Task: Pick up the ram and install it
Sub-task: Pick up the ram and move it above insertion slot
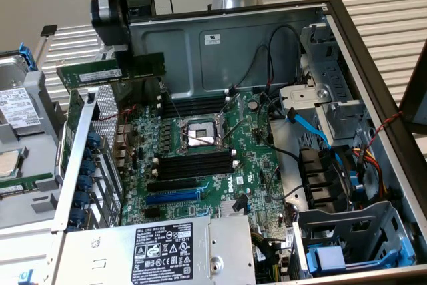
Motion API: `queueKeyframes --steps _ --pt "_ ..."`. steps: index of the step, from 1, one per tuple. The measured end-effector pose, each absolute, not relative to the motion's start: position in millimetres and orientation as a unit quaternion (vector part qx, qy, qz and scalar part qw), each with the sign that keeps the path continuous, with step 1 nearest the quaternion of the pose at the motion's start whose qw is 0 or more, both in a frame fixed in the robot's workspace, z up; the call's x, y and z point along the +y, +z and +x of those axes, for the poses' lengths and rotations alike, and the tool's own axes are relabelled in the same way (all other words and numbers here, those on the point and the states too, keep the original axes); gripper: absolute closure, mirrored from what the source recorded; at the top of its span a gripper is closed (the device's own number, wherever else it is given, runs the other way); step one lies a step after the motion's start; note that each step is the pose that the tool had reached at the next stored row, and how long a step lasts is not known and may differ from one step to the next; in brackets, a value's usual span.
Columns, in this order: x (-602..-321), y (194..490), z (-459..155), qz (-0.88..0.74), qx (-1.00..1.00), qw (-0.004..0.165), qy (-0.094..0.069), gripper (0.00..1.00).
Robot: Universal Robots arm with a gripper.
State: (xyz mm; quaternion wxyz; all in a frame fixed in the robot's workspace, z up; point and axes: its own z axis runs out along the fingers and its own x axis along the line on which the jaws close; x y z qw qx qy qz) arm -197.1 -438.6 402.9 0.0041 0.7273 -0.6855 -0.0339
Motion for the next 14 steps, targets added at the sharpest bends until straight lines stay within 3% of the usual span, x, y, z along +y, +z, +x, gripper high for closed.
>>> queueKeyframes --steps 14 --pt "-436.2 387.6 -137.1 0.726 -0.687 0.004 -0.034 0.88"
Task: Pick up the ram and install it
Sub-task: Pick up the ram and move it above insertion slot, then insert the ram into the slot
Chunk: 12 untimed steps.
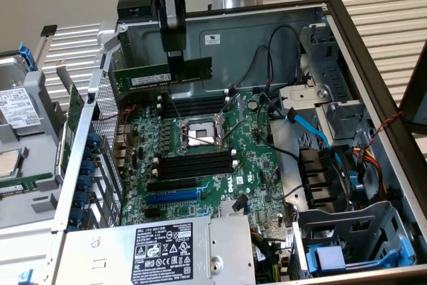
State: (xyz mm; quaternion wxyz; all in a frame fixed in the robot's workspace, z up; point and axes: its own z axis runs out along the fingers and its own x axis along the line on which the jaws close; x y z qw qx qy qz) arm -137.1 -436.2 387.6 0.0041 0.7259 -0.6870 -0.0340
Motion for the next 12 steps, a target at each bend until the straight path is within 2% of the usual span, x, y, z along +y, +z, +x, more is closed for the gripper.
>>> queueKeyframes --steps 12 --pt "-436.3 373.0 -136.2 0.681 -0.732 0.005 -0.031 0.88"
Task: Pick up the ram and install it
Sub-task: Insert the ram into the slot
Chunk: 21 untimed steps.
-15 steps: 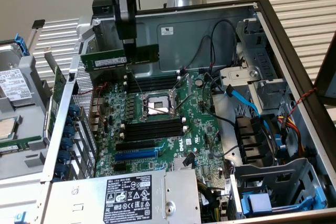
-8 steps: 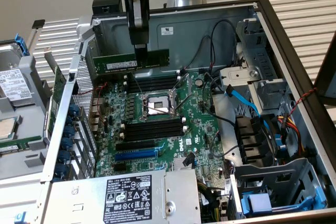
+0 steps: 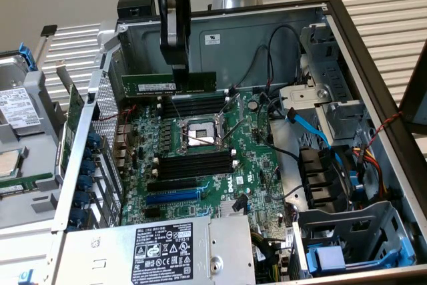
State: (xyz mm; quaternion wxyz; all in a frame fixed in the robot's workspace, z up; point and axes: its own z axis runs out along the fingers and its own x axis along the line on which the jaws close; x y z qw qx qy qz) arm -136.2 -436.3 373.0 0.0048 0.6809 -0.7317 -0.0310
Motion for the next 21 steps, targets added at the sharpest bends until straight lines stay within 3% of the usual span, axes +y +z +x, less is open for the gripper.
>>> queueKeyframes --steps 10,21 --pt "-410.8 368.4 -133.1 0.680 -0.733 0.003 -0.017 0.88" --pt "-408.7 361.0 -128.9 0.693 -0.721 0.004 -0.005 0.88"
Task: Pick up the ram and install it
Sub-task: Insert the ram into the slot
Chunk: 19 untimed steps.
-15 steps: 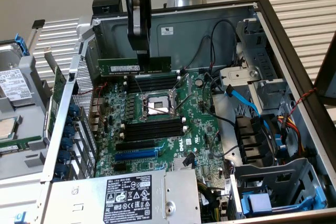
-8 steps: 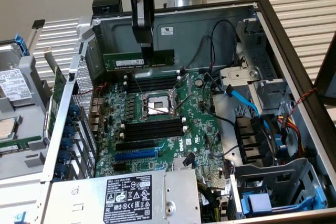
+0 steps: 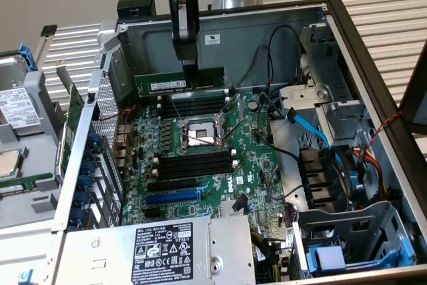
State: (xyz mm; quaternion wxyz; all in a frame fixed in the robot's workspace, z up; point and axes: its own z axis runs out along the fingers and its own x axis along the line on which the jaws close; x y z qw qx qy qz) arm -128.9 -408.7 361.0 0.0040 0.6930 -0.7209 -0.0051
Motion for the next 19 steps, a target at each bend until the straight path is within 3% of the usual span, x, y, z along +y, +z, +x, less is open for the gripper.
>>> queueKeyframes --steps 19 --pt "-405.4 336.9 -119.1 0.692 -0.722 0.006 -0.004 0.88"
